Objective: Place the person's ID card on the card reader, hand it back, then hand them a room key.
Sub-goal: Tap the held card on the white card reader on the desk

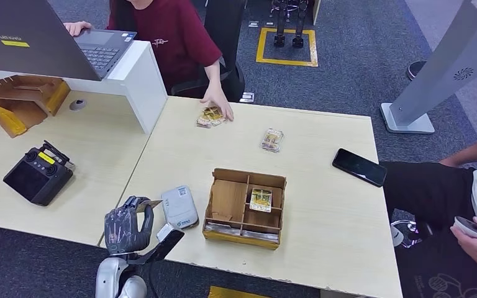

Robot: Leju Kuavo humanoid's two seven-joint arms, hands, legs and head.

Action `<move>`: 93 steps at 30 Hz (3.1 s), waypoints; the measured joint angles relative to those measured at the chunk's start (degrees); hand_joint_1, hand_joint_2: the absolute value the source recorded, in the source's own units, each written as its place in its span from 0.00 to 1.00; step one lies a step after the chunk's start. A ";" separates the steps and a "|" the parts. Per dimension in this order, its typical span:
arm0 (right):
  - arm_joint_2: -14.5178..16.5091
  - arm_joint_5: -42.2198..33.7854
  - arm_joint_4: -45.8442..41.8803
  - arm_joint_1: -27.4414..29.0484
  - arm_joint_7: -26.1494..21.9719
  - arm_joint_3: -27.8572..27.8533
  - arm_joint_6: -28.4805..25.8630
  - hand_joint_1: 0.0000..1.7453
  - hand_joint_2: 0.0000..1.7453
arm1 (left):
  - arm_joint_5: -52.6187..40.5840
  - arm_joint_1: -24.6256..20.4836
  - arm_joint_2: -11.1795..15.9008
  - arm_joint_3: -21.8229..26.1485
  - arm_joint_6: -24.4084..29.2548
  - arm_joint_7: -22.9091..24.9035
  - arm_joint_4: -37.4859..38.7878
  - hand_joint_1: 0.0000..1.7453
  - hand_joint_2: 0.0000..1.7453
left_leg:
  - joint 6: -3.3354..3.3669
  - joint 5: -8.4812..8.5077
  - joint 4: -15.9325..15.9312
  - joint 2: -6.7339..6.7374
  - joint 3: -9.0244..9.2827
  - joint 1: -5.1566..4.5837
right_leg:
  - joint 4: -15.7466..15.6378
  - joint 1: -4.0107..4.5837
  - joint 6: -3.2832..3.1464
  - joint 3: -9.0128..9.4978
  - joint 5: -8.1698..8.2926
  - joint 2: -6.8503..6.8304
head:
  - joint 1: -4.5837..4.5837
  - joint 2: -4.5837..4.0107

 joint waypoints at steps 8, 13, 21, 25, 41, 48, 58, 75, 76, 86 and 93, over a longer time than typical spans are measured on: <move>0.00 0.14 0.02 0.05 0.14 0.00 -0.43 0.00 1.00 | 32.22 -0.40 0.98 -6.23 -19.08 -1.71 2.27 1.00 1.00 | 0.00 0.00 0.00 0.00 -0.01 -0.02 | 0.00 0.00 0.01 0.01 0.00 0.00 | 0.00 0.00; 0.00 0.15 0.02 0.07 0.58 0.00 -0.86 0.00 1.00 | 41.26 -0.26 1.17 -8.14 -22.69 -0.67 0.99 1.00 1.00 | 0.00 0.00 0.00 0.00 -0.02 -0.01 | 0.00 0.00 0.01 0.00 0.00 0.00 | 0.00 0.00; 0.00 0.18 0.02 0.09 1.27 0.00 -1.12 0.00 1.00 | 46.43 -0.12 1.46 -10.39 -20.88 0.08 -1.43 1.00 1.00 | 0.00 0.00 0.00 0.00 -0.01 0.00 | 0.00 0.00 0.01 0.00 0.00 0.00 | 0.00 0.00; 0.00 0.19 0.04 0.09 1.37 0.00 -1.11 0.00 1.00 | 46.13 -0.14 1.61 -10.99 -20.06 0.47 -1.51 1.00 1.00 | 0.00 0.00 0.00 0.00 -0.01 -0.01 | 0.00 0.00 0.01 0.00 0.00 0.00 | 0.00 0.00; 0.01 0.20 0.15 0.07 1.79 1.98 -0.85 0.00 1.00 | 38.10 -5.31 2.36 -12.52 -15.49 9.32 4.28 1.00 1.00 | 0.00 0.01 0.01 -0.01 -0.01 -0.01 | 0.00 0.00 0.02 0.00 0.02 -0.01 | 0.00 0.00; 0.02 0.20 0.15 0.07 2.16 3.64 -0.03 0.00 1.00 | 32.97 -8.87 2.34 -12.51 -11.05 10.69 8.18 1.00 1.00 | 0.01 0.00 0.02 -0.01 -0.02 -0.01 | 0.00 0.00 0.03 -0.01 0.02 0.01 | 0.00 0.00; 0.02 0.20 0.17 0.07 2.29 4.82 0.14 0.00 1.00 | 28.05 -10.84 2.33 -12.50 -9.22 11.93 11.45 1.00 1.00 | 0.01 0.00 0.01 -0.01 -0.02 -0.01 | 0.00 0.00 0.03 0.00 0.02 0.00 | 0.00 0.00; 0.02 0.20 0.17 0.08 1.12 6.15 0.23 0.00 1.00 | 10.87 -11.43 1.76 -12.50 -1.86 19.22 14.66 1.00 1.00 | 0.01 0.00 0.01 0.00 0.00 -0.01 | 0.00 0.00 0.03 0.01 0.02 0.00 | 0.00 0.00; 0.02 0.20 0.17 0.08 1.00 6.20 0.23 0.00 1.00 | 9.12 -11.48 1.76 -12.50 -1.09 20.00 14.84 1.00 1.00 | 0.01 0.00 0.01 0.00 0.00 -0.01 | 0.00 0.00 0.03 0.01 0.02 0.00 | 0.00 0.00; 0.02 0.20 0.17 0.07 -0.10 7.76 0.03 0.00 1.00 | -0.93 -12.45 1.66 -11.83 1.67 22.85 17.48 1.00 1.00 | 0.01 0.00 0.01 -0.01 0.03 -0.01 | 0.00 0.00 0.03 0.07 0.02 -0.01 | 0.00 0.00; 0.02 0.20 0.17 0.08 -0.59 8.64 -0.13 0.00 1.00 | -1.28 -12.98 1.47 -10.98 1.47 22.33 18.70 1.00 1.00 | 0.01 0.00 0.01 -0.01 0.10 -0.01 | 0.00 0.00 0.03 0.14 0.02 -0.01 | 0.00 0.00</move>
